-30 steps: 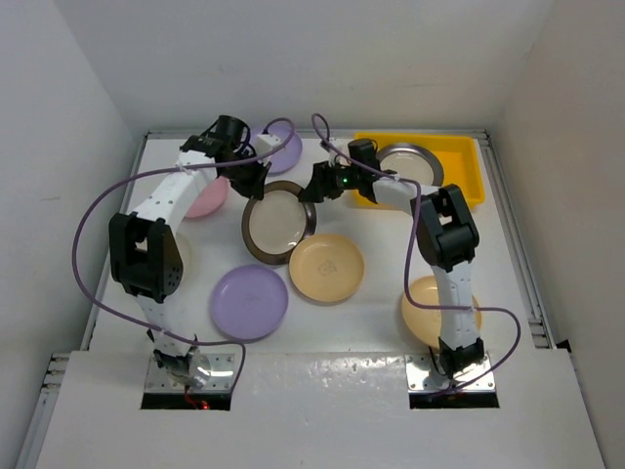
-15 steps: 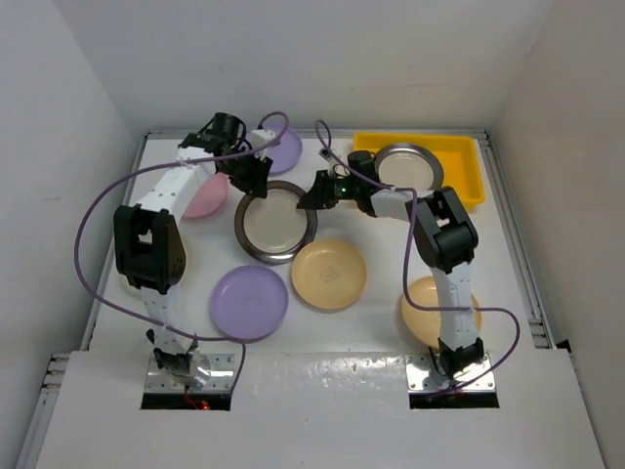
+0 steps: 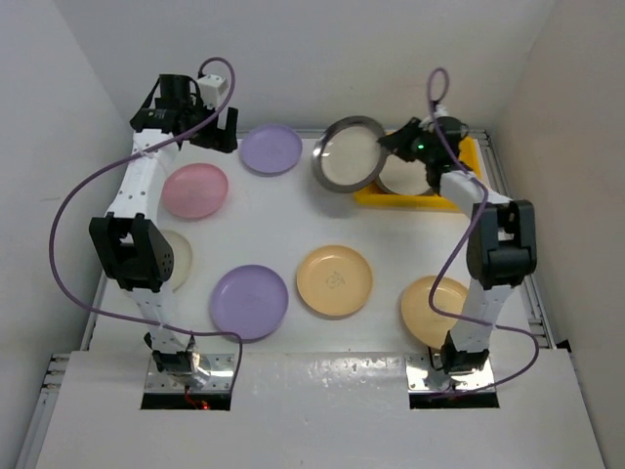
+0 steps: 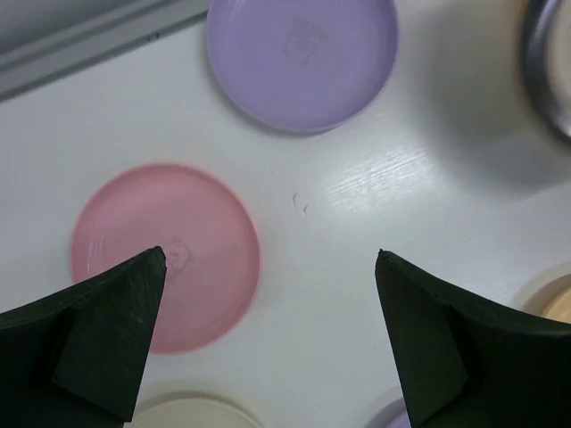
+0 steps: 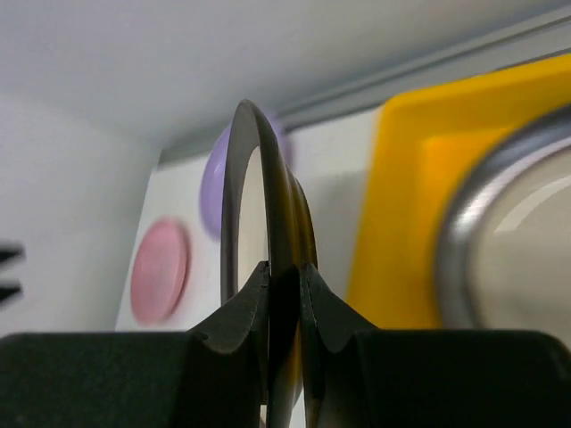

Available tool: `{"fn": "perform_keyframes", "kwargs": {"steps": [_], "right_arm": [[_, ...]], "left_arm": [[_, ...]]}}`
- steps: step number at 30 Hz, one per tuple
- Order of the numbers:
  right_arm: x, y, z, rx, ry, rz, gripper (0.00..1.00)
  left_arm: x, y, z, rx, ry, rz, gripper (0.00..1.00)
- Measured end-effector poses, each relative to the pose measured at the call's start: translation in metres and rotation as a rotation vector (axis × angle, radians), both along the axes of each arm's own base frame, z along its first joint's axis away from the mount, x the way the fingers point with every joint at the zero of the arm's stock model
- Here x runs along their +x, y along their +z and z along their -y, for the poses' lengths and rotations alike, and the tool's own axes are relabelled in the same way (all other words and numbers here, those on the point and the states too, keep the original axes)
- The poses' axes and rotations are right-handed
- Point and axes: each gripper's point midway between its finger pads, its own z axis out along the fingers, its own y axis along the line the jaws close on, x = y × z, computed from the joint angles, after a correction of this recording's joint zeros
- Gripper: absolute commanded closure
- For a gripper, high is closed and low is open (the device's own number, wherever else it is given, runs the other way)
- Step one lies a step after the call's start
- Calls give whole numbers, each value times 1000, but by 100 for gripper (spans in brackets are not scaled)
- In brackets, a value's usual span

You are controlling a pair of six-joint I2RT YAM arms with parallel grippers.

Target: Place the plates into the plastic bin on the countertop

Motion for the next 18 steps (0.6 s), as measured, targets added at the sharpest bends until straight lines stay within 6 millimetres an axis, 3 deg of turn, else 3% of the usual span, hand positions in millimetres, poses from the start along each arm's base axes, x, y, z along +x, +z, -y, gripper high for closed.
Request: {"fn": "perform_keyframes", "kwargs": {"steps": [4, 8, 11, 15, 16, 17, 18], "right_arm": [[11, 3, 94, 34, -246, -33, 100], [3, -29, 162, 42, -422, -136, 100], [-2, -58, 189, 42, -483, -223, 100], [4, -88, 199, 43, -505, -295, 100], [7, -94, 200, 42, -504, -304, 96], [10, -97, 201, 40, -501, -309, 86], [12, -101, 201, 40, -498, -312, 68]], "left_arm": [[-10, -31, -11, 5, 27, -82, 0], [-24, -58, -9, 1, 20, -168, 0], [-27, -63, -7, -10, 12, -183, 0], [-31, -68, -4, -21, -1, -199, 0], [-31, -68, -3, -23, -3, -201, 0], [-31, -69, -3, -25, -5, -202, 0], [-31, -69, -2, -28, -7, -203, 0]]}}
